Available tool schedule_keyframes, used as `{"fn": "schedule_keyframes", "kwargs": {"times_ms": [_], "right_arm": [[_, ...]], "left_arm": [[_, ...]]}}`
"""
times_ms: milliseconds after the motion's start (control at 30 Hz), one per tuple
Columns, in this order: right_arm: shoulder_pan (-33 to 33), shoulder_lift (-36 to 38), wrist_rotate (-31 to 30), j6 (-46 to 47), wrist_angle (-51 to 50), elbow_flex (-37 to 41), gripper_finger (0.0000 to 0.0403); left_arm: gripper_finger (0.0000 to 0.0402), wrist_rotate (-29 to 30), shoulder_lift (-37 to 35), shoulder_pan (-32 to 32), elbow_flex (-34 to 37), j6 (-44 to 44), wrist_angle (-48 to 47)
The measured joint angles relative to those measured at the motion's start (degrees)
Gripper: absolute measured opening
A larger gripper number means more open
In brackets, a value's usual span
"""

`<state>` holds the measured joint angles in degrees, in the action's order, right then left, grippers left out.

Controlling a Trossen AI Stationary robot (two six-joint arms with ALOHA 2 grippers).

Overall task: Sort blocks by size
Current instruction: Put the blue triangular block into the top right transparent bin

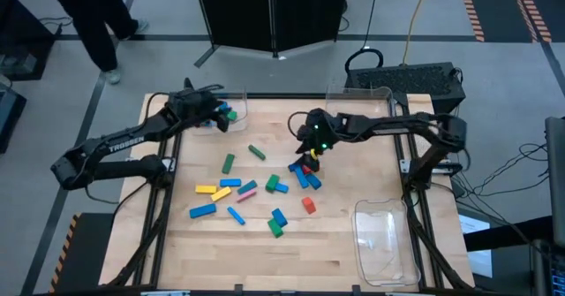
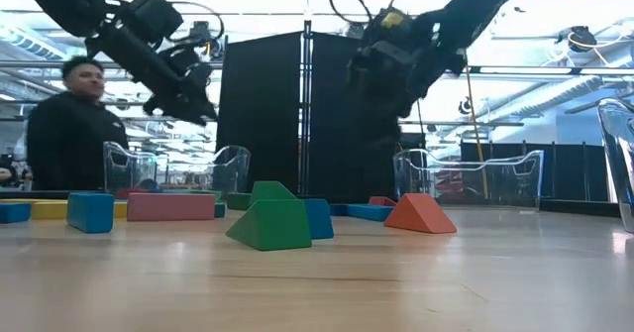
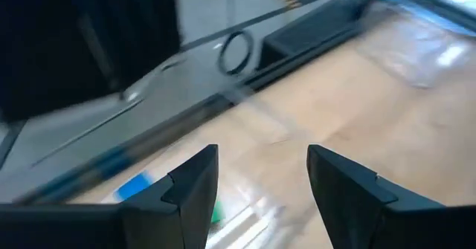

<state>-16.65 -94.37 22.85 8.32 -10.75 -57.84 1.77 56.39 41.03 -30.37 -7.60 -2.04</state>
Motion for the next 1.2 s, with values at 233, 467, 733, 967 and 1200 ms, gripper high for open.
{"fn": "schedule_keyframes", "kwargs": {"times_ms": [233,467,733,967,1200], "right_arm": [[5.06,5.64,-11.46,-0.27,-11.5,0.0,0.0242],[11.84,5.33,-13.43,0.08,-14.1,0.72,0.0242],[18.98,5.33,-24.59,10.72,-14.77,2.98,0.0242],[21.21,4.93,-32.46,21.0,-15.16,3.5,0.0242],[24.64,1.19,-36.77,27.8,-15.42,3.5,0.0241]], "left_arm": [[0.0208,0.0,-0.84,-12.18,0.0,2.39,0.66],[0.0208,6.47,-0.81,-25.08,3.24,0.5,4.59],[0.0208,15.98,-0.81,-38.29,8.34,-5.76,10.58],[0.0208,23.05,0.75,-45.36,11.77,-10.11,16.84],[0.0208,27.48,5.29,-51.02,11.78,-10.09,22.05]]}}
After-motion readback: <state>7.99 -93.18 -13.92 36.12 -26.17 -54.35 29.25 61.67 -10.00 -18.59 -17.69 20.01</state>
